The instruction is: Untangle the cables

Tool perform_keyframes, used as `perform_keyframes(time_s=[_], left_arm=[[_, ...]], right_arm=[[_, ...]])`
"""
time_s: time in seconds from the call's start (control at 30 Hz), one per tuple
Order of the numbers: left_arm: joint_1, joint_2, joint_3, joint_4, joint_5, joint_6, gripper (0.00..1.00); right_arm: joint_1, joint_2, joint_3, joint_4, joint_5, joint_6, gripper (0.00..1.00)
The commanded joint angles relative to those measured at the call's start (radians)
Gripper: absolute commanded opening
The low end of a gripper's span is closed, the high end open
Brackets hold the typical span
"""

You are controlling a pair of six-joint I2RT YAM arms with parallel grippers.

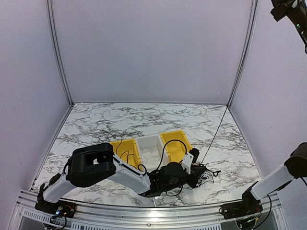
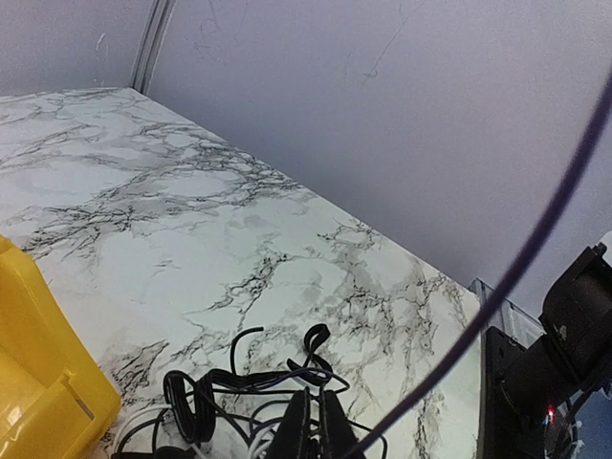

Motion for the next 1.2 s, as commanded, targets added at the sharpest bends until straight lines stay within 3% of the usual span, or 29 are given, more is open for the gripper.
perform_keyframes(time_s=[0.0,0.13,0.27,0.7,0.87,1.0,1.17], left_arm=[[0.001,0.044,-0.001,-0.034,0.01,0.005,0.04],[0.003,0.053,0.002,-0.034,0.018,0.011,0.05],[0.004,0.054,0.001,-0.034,0.016,0.01,0.14],[0.001,-0.01,-0.059,-0.029,0.033,0.042,0.2],[-0.019,-0.149,-0.187,-0.001,-0.004,0.104,0.46],[-0.038,-0.297,-0.314,0.037,-0.043,0.154,0.62],[-0.059,-0.482,-0.458,0.064,-0.052,0.24,0.67]], right_arm=[[0.004,-0.006,0.028,0.284,0.105,-0.052,0.0],[0.004,-0.004,0.046,0.389,0.101,-0.086,0.0],[0.004,-0.012,0.03,0.4,0.101,-0.116,0.0],[0.003,-0.083,-0.205,0.156,0.181,-0.088,0.0],[0.004,-0.149,-0.39,0.005,0.114,-0.045,0.0],[0.004,-0.21,-0.567,-0.094,0.05,-0.051,0.0],[0.003,-0.266,-0.701,-0.19,-0.013,-0.087,0.0]])
